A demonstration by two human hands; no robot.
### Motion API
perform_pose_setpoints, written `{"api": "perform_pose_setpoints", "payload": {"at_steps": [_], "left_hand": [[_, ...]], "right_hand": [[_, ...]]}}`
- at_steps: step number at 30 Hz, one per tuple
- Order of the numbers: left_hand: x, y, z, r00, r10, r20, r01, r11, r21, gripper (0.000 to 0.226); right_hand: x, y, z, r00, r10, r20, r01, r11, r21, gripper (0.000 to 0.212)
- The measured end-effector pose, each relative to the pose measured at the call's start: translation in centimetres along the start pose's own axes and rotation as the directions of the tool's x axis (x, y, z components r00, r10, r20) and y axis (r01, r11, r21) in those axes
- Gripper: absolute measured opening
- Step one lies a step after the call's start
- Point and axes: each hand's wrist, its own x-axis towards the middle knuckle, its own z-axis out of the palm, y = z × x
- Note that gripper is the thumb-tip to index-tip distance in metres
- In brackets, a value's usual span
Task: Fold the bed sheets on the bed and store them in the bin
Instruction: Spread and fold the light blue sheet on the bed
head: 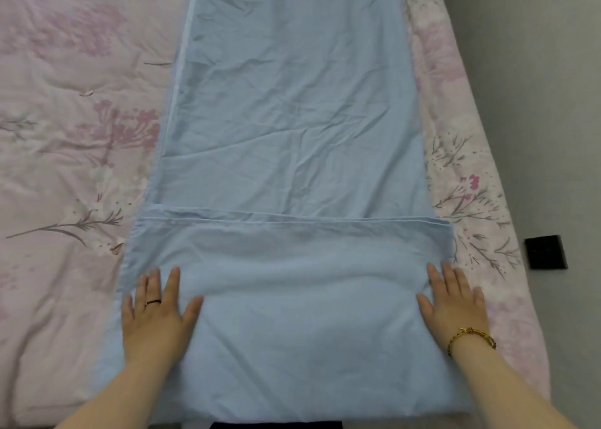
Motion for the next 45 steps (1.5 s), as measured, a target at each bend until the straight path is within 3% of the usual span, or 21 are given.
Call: {"api": "perform_pose_setpoints", "payload": {"at_steps": [4, 7, 9, 11, 13, 14, 16, 19, 22, 24, 26, 29, 36, 39, 42, 45], "left_hand": [[-4.1, -0.9, 0.3, 0.980, -0.197, -0.018, 0.190, 0.966, -0.175, 0.064], [-6.9, -2.2, 1.4, 0.914, -0.406, 0.006, 0.368, 0.822, -0.434, 0.081], [-8.5, -2.7, 1.8, 0.819, -0.570, 0.065, 0.486, 0.629, -0.607, 0.083], [-9.7, -2.5, 2.2, 0.676, -0.719, 0.160, 0.587, 0.395, -0.707, 0.081], [-10.9, -1.9, 2.7, 0.521, -0.769, 0.371, 0.648, 0.072, -0.759, 0.080], [-11.3, -1.3, 2.9, 0.491, -0.708, 0.508, 0.618, -0.128, -0.776, 0.077], [-11.5, -0.2, 3.3, 0.568, -0.473, 0.674, 0.519, -0.431, -0.739, 0.060], [-12.3, 0.8, 3.8, 0.639, -0.316, 0.702, 0.462, -0.571, -0.678, 0.046], [-13.3, 2.8, 3.2, 0.681, -0.237, 0.693, 0.465, -0.591, -0.659, 0.045], [-14.1, 4.2, 2.2, 0.704, -0.206, 0.680, 0.454, -0.605, -0.654, 0.038], [-14.3, 4.8, 1.6, 0.722, -0.209, 0.660, 0.416, -0.631, -0.655, 0.020], [-14.3, 4.6, 0.3, 0.764, -0.218, 0.608, 0.360, -0.638, -0.681, 0.017], [-14.7, 4.9, -4.1, 0.864, -0.276, 0.422, 0.224, -0.539, -0.812, 0.017], [-16.8, 4.1, -5.0, 0.901, -0.327, 0.284, 0.127, -0.426, -0.896, 0.037], [-19.6, 3.4, -5.4, 0.928, -0.340, 0.154, 0.064, -0.262, -0.963, 0.039], [-21.8, 3.2, -6.2, 0.950, -0.306, 0.066, 0.000, -0.209, -0.978, 0.038]], "right_hand": [[-4.6, -0.9, 2.9, 0.973, 0.215, 0.079, -0.229, 0.917, 0.327, 0.058], [-7.1, -1.4, 5.5, 0.947, 0.321, -0.005, -0.257, 0.768, 0.587, 0.061], [-8.7, -1.5, 6.9, 0.867, 0.497, -0.034, -0.249, 0.489, 0.836, 0.065], [-9.8, -1.6, 7.7, 0.756, 0.630, 0.177, -0.270, 0.054, 0.961, 0.061], [-10.5, -1.9, 8.4, 0.745, 0.513, 0.427, -0.257, -0.370, 0.893, 0.040], [-10.7, -2.0, 8.5, 0.779, 0.371, 0.506, -0.270, -0.530, 0.804, 0.028], [-10.8, -2.1, 8.4, 0.823, 0.185, 0.537, -0.291, -0.674, 0.679, 0.025], [-11.2, -1.7, 7.8, 0.869, 0.125, 0.479, -0.266, -0.698, 0.664, 0.027], [-12.0, -2.4, 6.6, 0.884, -0.004, 0.467, -0.339, -0.694, 0.635, 0.005], [-12.7, -3.3, 6.5, 0.875, -0.061, 0.481, -0.401, -0.648, 0.647, 0.008], [-13.1, -3.9, 6.4, 0.868, -0.021, 0.495, -0.402, -0.615, 0.678, 0.015], [-13.6, -3.7, 5.8, 0.888, 0.094, 0.450, -0.330, -0.552, 0.766, 0.024], [-15.6, -2.1, 2.9, 0.974, 0.154, 0.166, -0.101, -0.363, 0.926, 0.011], [-16.5, -1.3, 2.5, 0.979, 0.198, 0.051, 0.007, -0.279, 0.960, 0.025], [-18.6, 0.6, 2.0, 0.963, 0.262, -0.060, 0.095, -0.124, 0.988, 0.036], [-20.2, 2.5, 2.1, 0.945, 0.277, -0.174, 0.197, -0.056, 0.979, 0.039]]}}
